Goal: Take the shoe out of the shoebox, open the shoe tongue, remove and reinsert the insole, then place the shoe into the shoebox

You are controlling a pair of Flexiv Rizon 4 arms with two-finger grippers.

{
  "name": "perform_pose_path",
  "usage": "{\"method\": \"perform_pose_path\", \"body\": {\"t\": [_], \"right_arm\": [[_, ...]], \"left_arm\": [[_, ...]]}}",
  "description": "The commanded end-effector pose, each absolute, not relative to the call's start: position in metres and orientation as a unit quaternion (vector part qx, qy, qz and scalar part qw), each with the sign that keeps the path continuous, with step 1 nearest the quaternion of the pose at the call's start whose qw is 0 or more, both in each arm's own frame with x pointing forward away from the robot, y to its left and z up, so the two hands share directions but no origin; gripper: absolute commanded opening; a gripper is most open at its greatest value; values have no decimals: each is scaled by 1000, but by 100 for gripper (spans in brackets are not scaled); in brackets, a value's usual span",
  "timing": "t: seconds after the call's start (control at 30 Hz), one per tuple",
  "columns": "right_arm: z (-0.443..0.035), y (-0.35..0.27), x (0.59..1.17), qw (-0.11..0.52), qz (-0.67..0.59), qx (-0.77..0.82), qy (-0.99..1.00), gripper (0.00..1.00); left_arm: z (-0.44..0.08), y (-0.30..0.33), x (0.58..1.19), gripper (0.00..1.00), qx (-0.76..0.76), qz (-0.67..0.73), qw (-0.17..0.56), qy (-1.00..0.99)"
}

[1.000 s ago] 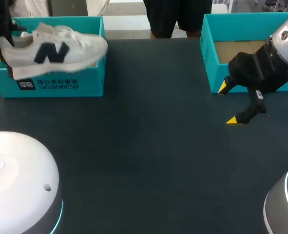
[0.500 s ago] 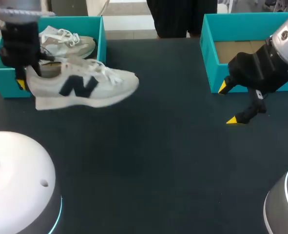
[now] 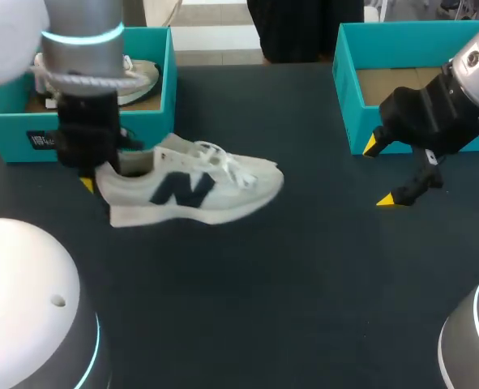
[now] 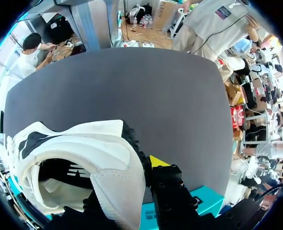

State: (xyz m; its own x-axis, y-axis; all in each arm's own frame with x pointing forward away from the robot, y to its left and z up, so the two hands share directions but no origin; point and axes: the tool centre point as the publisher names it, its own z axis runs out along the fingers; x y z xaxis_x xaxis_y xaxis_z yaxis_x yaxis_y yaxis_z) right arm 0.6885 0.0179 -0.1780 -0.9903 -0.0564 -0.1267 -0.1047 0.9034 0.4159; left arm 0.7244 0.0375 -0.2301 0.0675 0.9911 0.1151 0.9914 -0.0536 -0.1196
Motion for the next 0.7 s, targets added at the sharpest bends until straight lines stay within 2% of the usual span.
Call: {"method": "perform_pose_path", "body": {"t": [0.03,0.13,0.7], "right_arm": [[-179,20,691,54,215,-41,974,100],[-179,20,691,54,215,-41,974,100],[-179,20,691,54,215,-41,974,100]], "left_arm": [[-243,15,714,0,-729,-26,66,-680],[-247,0,708,0,-731,-24,69,-678],[-247,0,708,0,-731,-24,69,-678]]}}
